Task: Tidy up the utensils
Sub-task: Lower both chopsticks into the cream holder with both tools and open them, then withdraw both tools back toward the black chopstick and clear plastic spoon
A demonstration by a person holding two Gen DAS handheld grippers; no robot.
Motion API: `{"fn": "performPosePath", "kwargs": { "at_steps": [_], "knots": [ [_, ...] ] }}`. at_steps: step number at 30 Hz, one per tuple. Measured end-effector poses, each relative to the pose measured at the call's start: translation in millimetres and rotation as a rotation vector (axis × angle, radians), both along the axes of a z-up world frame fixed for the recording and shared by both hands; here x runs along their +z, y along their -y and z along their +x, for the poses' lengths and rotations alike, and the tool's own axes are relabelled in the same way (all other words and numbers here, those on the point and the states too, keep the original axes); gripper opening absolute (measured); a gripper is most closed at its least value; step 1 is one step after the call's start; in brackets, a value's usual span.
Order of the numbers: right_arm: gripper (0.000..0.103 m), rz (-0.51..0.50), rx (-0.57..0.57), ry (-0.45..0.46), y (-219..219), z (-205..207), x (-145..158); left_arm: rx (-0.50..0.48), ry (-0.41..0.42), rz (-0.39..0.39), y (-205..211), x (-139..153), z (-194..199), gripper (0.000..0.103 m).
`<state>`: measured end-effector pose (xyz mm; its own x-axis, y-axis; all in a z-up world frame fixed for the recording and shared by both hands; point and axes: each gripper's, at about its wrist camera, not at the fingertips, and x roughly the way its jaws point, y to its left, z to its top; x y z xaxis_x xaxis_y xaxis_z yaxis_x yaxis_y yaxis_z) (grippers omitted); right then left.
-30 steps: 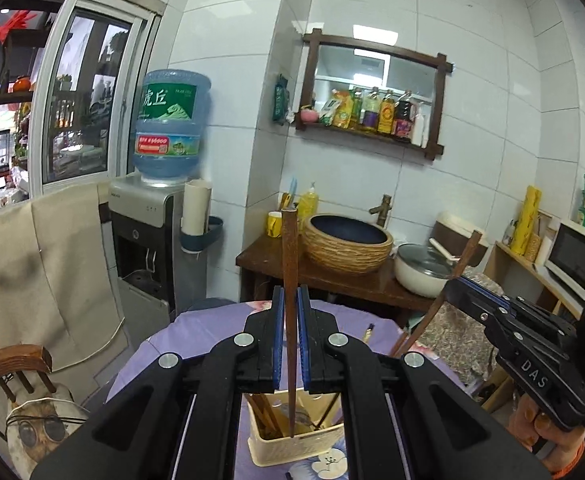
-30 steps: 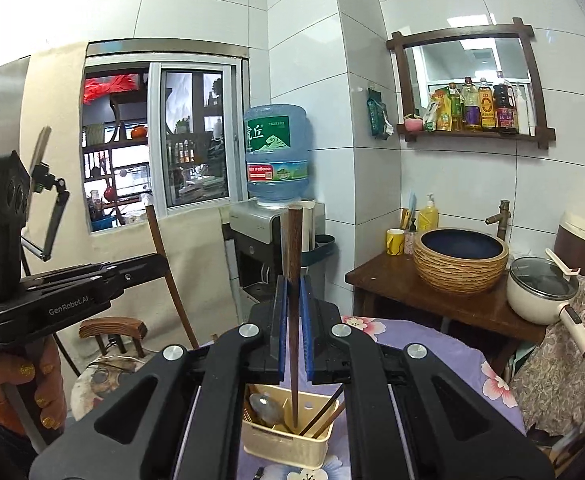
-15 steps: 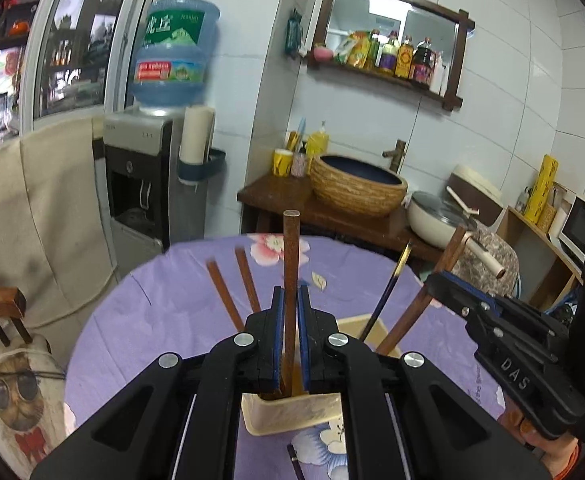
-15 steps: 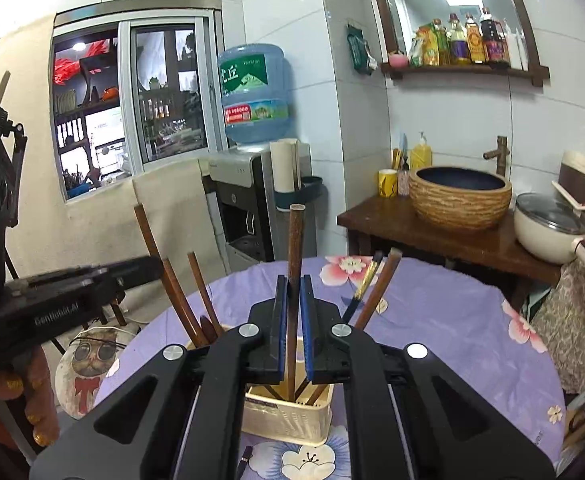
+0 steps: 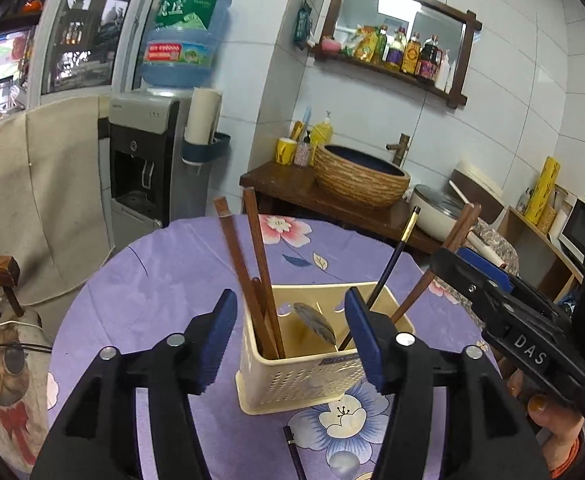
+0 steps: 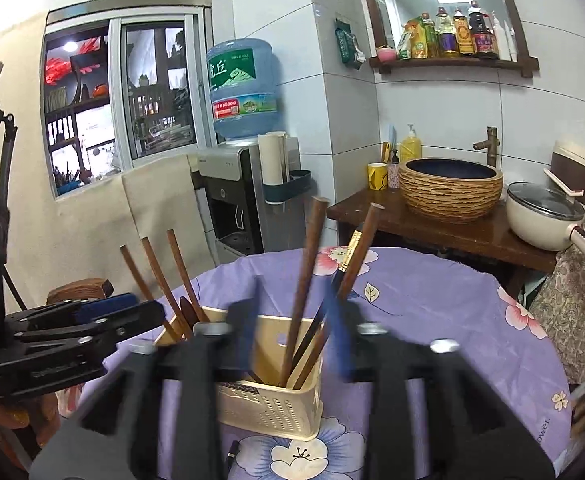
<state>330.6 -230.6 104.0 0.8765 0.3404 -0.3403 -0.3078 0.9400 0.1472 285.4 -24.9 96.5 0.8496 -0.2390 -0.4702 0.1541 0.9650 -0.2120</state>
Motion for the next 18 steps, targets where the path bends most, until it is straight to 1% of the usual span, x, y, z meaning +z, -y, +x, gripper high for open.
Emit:
{"fn": "performPosePath", "kwargs": {
  "at_steps": [1,3,4,5,6,9,11,12,14,16,18],
  "knots": [
    [0.059,-0.004,-0.010,0.005,1.5,-3.1,0.0,0.007,0.012,0.009,-0.6,1.0,-5.7,0.062],
    [0.060,-0.044,-0.041,0.016,1.1,-13.0,-1.5,0.019,0.035,0.018,-2.9,0.5,-19.5,0.080],
    [0.065,-0.068,-0.061,0.034,0.3,-23.3,-4.1,0.027,0.046,0.014,-5.4,-1.4,-27.5,0.085],
    [0.073,-0.075,-0.066,0.046,-0.1,-30.6,-5.4,0.034,0.052,0.008,-7.9,-4.3,-34.6,0.089],
    [0.074,-0.082,-0.068,0.061,-0.4,-38.9,-7.3,0.040,0.051,0.008,-10.3,-8.3,-40.4,0.092],
    [0.076,-0.148,-0.079,0.073,-5.8,-62.2,-18.6,0.064,0.015,0.014,-18.4,-23.2,-50.9,0.097],
    [0.084,-0.185,-0.093,0.054,-6.6,-74.9,-31.0,0.080,-0.015,0.022,-24.5,-34.8,-55.6,0.097],
    [0.084,-0.190,-0.099,0.041,-5.3,-78.9,-36.8,0.094,-0.030,0.027,-28.3,-40.9,-58.1,0.097],
    [0.084,-0.198,-0.105,-0.022,-1.6,-84.2,-53.8,0.130,-0.061,0.019,-36.7,-54.7,-63.4,0.097],
    [0.084,-0.197,-0.107,-0.104,2.1,-86.7,-72.9,0.152,-0.095,-0.001,-43.1,-68.5,-67.5,0.097],
    [0.084,-0.183,-0.108,-0.186,6.3,-88.4,-91.8,0.163,-0.129,0.004,-45.1,-81.2,-69.8,0.097]
  ]
}}
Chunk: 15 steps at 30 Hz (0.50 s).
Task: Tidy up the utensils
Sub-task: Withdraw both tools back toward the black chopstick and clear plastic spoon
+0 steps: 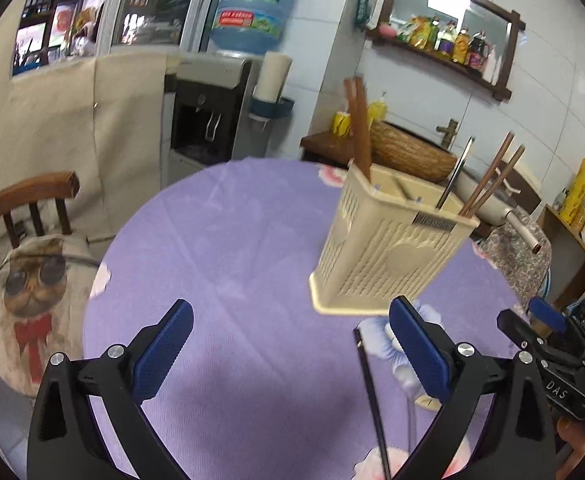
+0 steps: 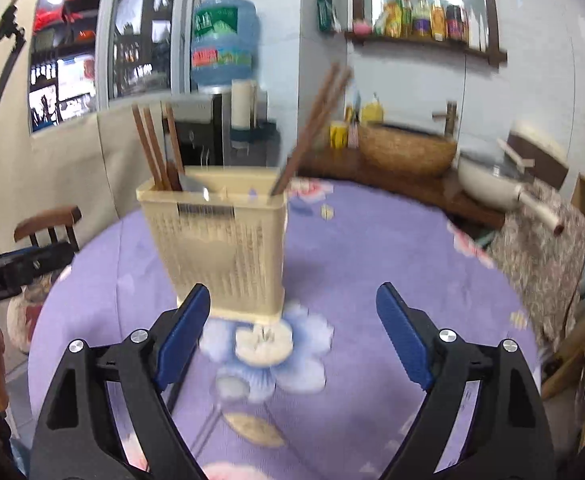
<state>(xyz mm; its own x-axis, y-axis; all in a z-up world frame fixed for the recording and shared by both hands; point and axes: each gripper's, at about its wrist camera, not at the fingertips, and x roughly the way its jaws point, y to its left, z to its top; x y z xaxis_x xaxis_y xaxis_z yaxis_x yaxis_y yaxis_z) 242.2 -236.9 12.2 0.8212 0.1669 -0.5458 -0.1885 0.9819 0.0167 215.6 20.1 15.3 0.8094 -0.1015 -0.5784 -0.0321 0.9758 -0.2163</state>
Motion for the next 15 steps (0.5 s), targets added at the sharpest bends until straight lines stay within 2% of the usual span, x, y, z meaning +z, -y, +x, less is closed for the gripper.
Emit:
{"fn": "performPosePath", "kwargs": {
  "at_steps": [3,9,15],
  "knots": [
    [0.084,0.014,-0.007,-0.069,3.0,-4.4,-20.5,-0.001,-0.046,0.060,5.7,-16.5,-3.2,0.097],
    [0.084,-0.002,-0.016,-0.160,1.6,-11.9,-51.3,-0.021,-0.093,0.059,9.2,-38.0,-12.3,0.097],
    [0.084,0.000,-0.031,-0.215,-0.9,-11.9,-68.3,0.025,-0.126,0.059,-1.8,-50.2,-18.6,0.097]
  ]
}}
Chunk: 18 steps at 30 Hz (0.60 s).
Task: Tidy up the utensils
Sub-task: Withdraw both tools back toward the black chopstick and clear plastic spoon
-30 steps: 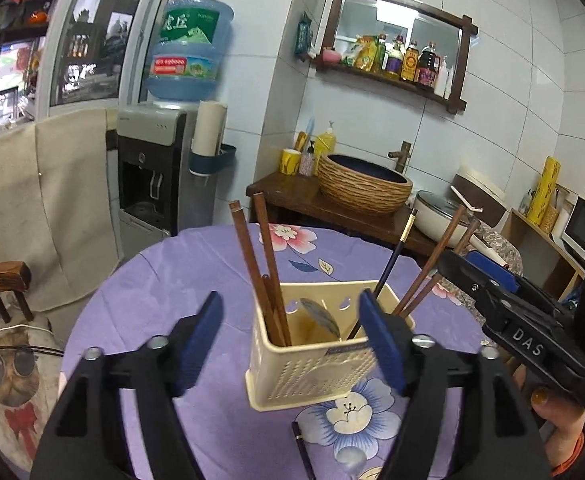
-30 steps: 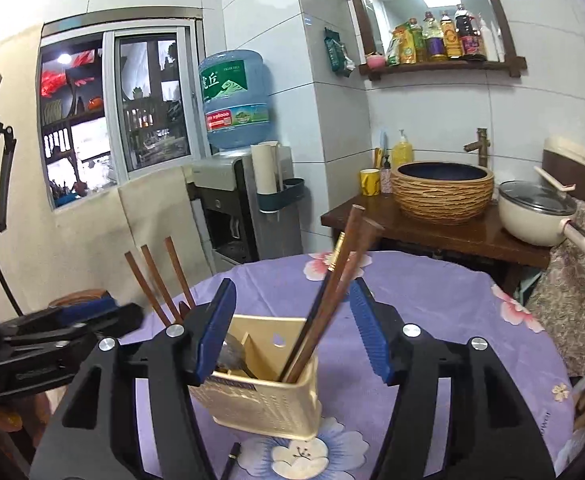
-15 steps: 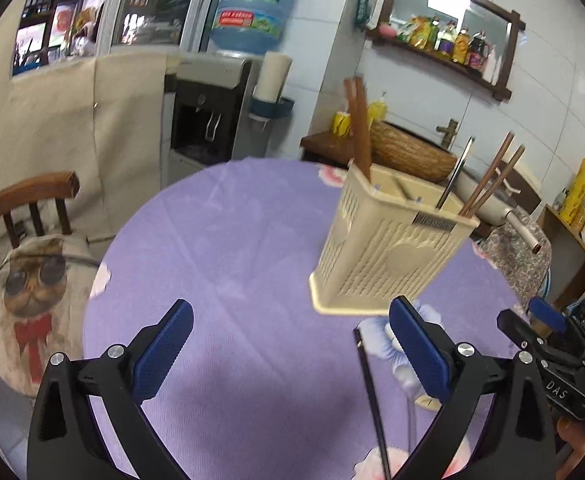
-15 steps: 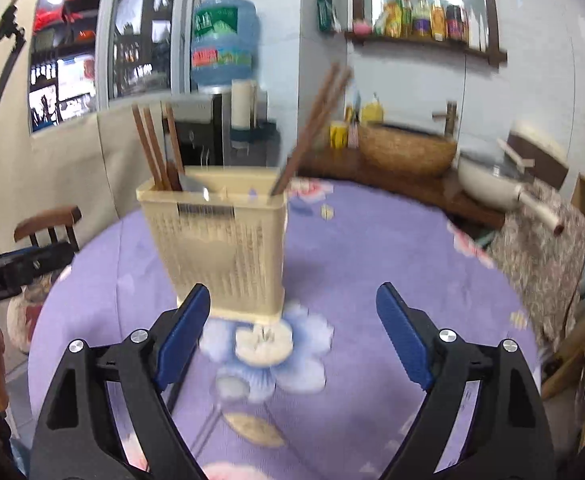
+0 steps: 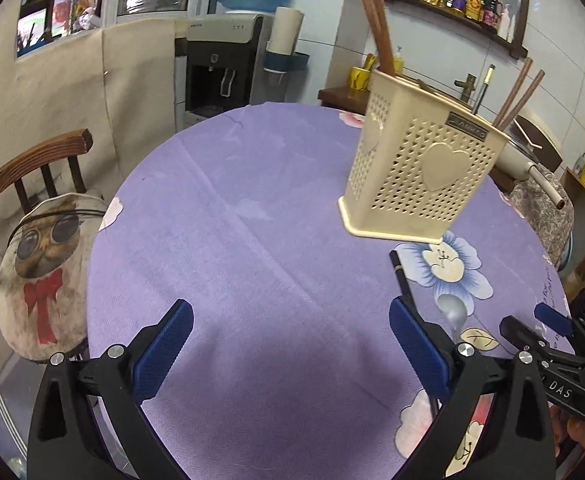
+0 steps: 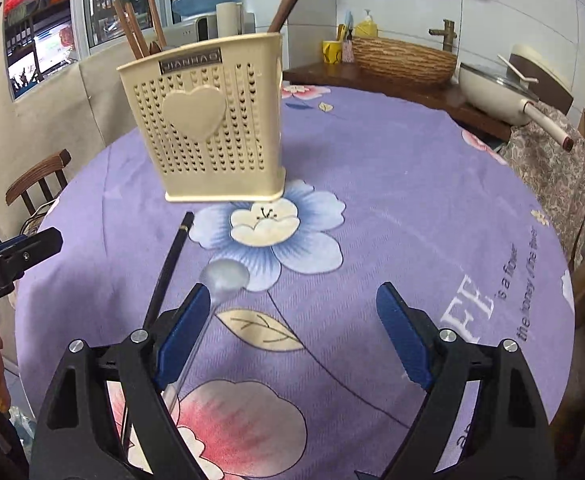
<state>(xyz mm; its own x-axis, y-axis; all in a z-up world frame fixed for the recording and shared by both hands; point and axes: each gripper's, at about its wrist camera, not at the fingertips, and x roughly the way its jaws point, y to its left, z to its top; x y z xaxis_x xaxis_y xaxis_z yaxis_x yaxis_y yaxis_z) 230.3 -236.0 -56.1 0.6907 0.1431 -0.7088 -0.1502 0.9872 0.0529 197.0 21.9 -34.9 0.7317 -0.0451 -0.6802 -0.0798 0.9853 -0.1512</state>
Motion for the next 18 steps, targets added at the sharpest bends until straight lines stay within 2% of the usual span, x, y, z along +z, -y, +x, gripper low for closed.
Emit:
{"fn": "performPosePath", "kwargs": {
  "at_steps": [4,9,15,18],
  "knots": [
    [0.084,-0.016,0.012,-0.011,-6.9,0.2,-3.1,0.028,-0.005,0.023,-4.9,-3.7,-3.7,0.097],
    [0.083,-0.043,0.037,-0.031,-19.0,2.6,-9.3,0.019,-0.020,0.024,-3.7,-7.9,-2.4,0.097],
    [0.068,-0.066,0.070,-0.082,-39.0,10.8,-18.4,0.013,-0.020,0.019,-2.1,-9.3,-3.8,0.097],
    [0.060,-0.046,0.083,-0.111,-46.7,16.3,-22.6,0.018,-0.021,0.015,-4.6,-9.6,-4.0,0.097]
  ]
}}
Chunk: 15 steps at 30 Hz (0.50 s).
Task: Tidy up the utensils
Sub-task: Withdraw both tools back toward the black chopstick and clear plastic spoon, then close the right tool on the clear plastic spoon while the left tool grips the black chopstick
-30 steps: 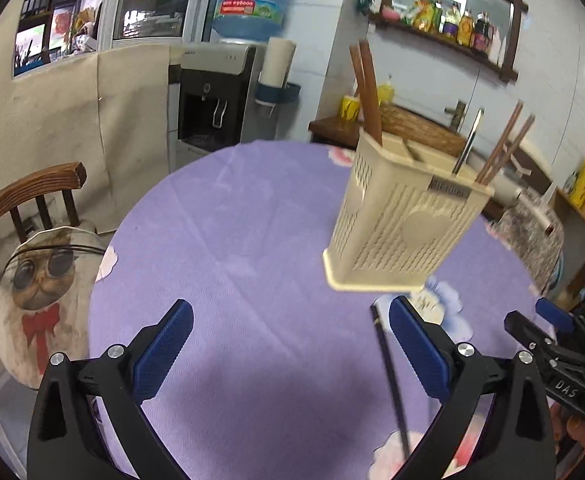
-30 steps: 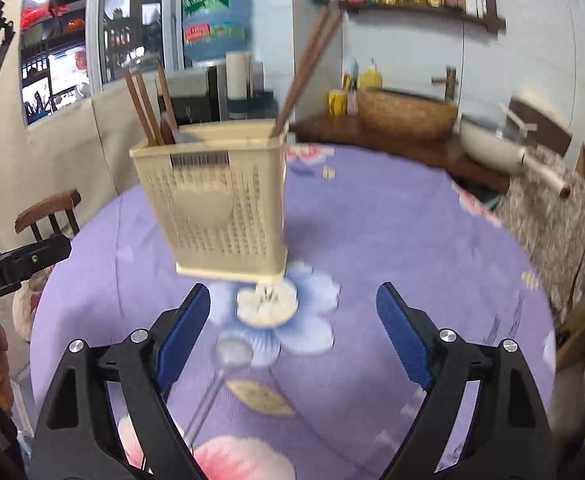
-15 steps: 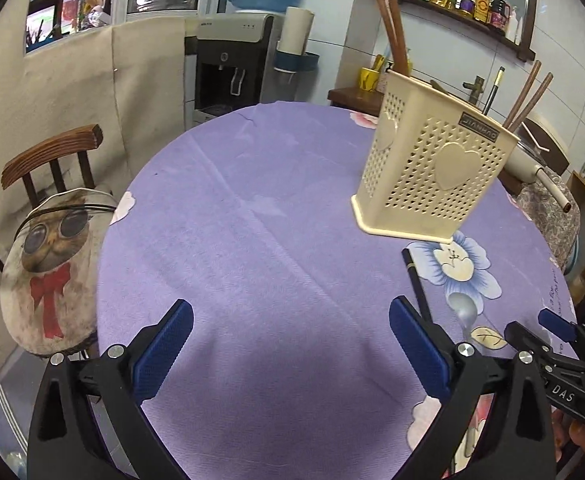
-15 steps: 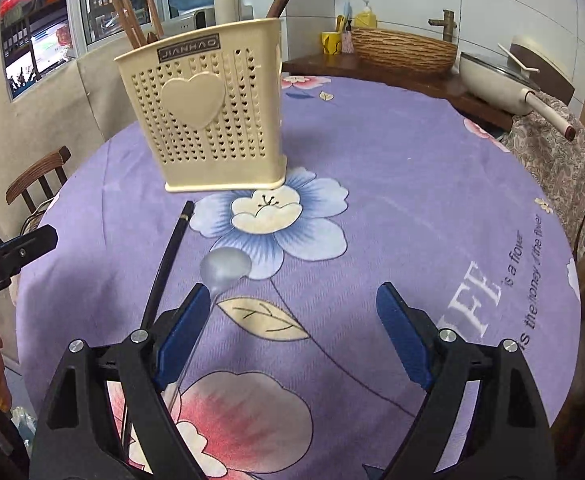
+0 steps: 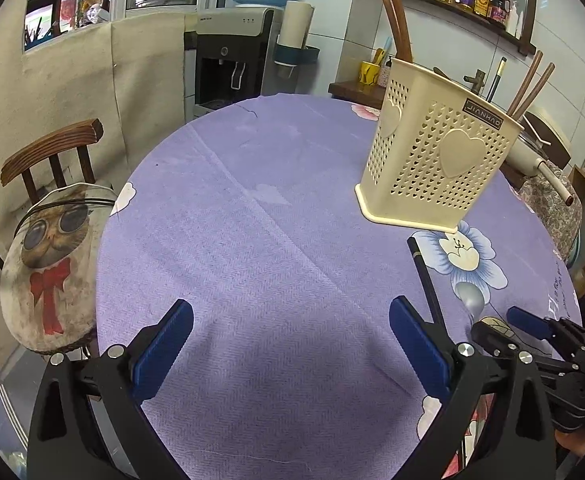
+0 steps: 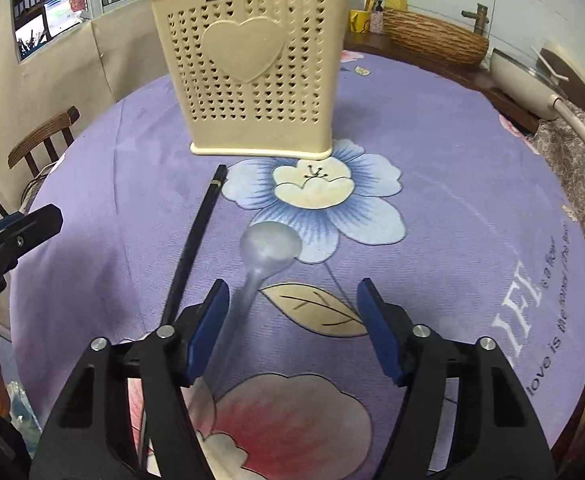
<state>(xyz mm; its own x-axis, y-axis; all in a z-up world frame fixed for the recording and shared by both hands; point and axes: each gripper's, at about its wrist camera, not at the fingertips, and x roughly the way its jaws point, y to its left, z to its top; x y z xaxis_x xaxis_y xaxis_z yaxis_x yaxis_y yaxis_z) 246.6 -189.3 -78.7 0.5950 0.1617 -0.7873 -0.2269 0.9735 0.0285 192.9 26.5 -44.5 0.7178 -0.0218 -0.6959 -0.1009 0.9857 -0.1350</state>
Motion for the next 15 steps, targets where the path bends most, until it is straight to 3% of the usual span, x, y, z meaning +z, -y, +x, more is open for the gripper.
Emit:
{"fn": "performPosePath", "kwargs": {
  "at_steps": [4,12,15],
  "knots": [
    [0.048,-0.017,0.007,-0.008,-12.7,4.5,-5.1,0.009,0.001,-0.009,-4.0,0.2,-0.4,0.097],
    [0.044,-0.021,0.006,-0.017,-24.9,20.5,-3.6,-0.001,-0.004,-0.014,-2.7,-1.1,1.6,0.097],
    [0.035,-0.019,0.015,-0.013,-26.5,25.2,-4.0,-0.010,-0.004,-0.009,-1.1,-0.9,1.7,0.097]
  ]
}}
